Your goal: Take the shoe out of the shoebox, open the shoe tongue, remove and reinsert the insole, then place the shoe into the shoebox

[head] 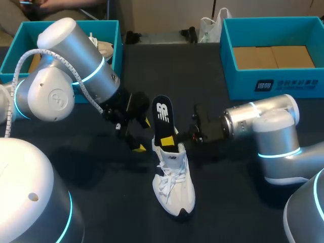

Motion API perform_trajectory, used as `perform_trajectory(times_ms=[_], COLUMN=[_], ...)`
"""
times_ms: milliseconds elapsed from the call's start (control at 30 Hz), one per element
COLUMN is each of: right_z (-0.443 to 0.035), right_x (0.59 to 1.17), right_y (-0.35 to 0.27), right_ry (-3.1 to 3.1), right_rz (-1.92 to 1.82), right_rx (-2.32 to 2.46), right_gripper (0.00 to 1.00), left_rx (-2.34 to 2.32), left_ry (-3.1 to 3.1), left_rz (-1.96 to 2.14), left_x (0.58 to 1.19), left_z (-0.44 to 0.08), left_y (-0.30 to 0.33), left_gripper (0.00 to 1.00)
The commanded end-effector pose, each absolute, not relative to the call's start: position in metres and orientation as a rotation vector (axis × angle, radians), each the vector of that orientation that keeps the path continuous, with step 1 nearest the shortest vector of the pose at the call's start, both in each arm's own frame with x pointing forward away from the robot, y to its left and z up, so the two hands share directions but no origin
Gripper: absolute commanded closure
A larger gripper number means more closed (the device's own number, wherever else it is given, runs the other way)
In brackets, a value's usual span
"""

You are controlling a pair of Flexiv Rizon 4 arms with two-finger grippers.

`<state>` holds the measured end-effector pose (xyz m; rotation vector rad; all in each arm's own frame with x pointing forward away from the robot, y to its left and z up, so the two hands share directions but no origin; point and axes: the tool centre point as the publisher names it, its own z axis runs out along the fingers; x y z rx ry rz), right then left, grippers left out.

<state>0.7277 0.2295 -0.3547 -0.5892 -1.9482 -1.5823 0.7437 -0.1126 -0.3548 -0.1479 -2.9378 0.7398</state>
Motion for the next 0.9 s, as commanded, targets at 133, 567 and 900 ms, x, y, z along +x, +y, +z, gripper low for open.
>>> perform_trajectory(times_ms=[133, 567, 900], right_z=[-0.347, -0.321, -0.310], right_x=[0.727, 0.733, 0.754], right_y=[0.231, 0.236, 0.238], right_ry=[-1.955, -1.988, -1.957], right_rz=[-1.622, -1.688, -1.759], right_rx=[-0.538, -0.482, -0.480], right_gripper=[0.64, 0.71, 0.71], left_rx=[-0.149, -0.149, -0.149], left_ry=[-2.938, -2.938, -2.938], left_rz=[0.744, 0.744, 0.744], left_x=[0.743, 0.743, 0.743], left_z=[-0.355, -0.355, -0.355], left_y=[-0.111, -0.111, -0.111], left_gripper=[0.00, 0.00, 0.00])
